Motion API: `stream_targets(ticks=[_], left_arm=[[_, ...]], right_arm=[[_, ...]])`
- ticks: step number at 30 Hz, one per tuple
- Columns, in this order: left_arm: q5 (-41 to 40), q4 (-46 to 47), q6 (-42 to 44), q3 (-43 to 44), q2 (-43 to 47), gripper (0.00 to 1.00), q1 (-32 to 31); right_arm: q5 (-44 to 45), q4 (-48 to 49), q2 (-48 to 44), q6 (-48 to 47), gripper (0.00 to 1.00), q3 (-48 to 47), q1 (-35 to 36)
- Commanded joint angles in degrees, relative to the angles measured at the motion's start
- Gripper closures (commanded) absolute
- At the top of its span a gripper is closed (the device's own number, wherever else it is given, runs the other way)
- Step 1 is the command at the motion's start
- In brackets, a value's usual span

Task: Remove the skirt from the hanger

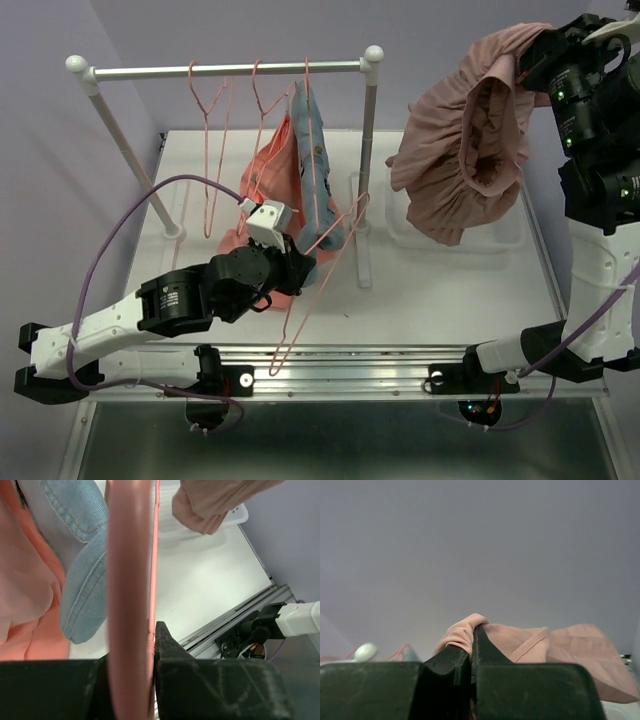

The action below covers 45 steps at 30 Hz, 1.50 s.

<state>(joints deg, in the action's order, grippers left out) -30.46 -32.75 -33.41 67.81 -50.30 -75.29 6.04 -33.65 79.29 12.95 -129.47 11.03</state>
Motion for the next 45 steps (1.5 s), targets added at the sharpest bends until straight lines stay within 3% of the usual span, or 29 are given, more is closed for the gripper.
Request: stream_targets(ticks=[1, 8, 12, 20, 28, 33, 35, 38, 39, 40, 45], left_arm=[[-1.1, 2.0, -1.1, -0.8, 1.3, 1.0, -0.2], [-3.1, 0.4, -2.1, 0.2, -1.2, 1.0, -0.2], [-5.6, -1.7, -2.8, 2.0, -3.7, 1.0, -0.2], [-5.8, -3.9, -3.1, 5.3, -5.9, 1.0, -0.2], [-5.1, -4.2, -2.5, 8.5, -6.9, 1.0, -1.0], [-5.9, -6.2, -1.0, 12.9, -9.6, 1.0, -2.2], [-6.7, -7.2, -0.3, 16.5, -10.8, 1.0, -2.5], [-9.1, -9.6, 0.3, 20.7, -13.2, 1.0, -2.8], [-11.1, -12.1, -0.1, 23.5, -14.7, 1.0, -2.8], [-12.3, -13.7, -1.1, 24.8, -15.6, 1.0, -2.8], [-15.9, -20.0, -2.0, 31.2, -19.6, 1.0, -2.8]], right_arm=[[13.7, 15.1, 2.0, -8.0, 0.99, -0.2, 0.3], [14.3, 19.7, 11.8, -15.7, 0.99, -6.0, 0.3], [12.2, 20.5, 10.8, -16.4, 0.99, -0.5, 0.3], [15.2, 25.5, 6.1, -17.4, 0.99, 20.7, 0.3], [18.1, 32.6, -6.2, -8.7, 0.97, 57.8, 0.3], [18.9, 33.0, -7.9, -5.5, 0.93, 69.4, -0.8], [19.4, 33.0, -6.8, -4.5, 0.82, 71.3, -0.8], [20.4, 32.8, -4.3, -2.4, 0.46, 74.2, -1.4], [21.4, 32.1, -3.7, -1.6, 0.13, 74.6, -1.4], [21.8, 31.3, -2.7, -0.4, 0.0, 74.6, -1.4], [21.0, 25.3, -4.3, 1.7, 0.0, 72.3, -1.9]])
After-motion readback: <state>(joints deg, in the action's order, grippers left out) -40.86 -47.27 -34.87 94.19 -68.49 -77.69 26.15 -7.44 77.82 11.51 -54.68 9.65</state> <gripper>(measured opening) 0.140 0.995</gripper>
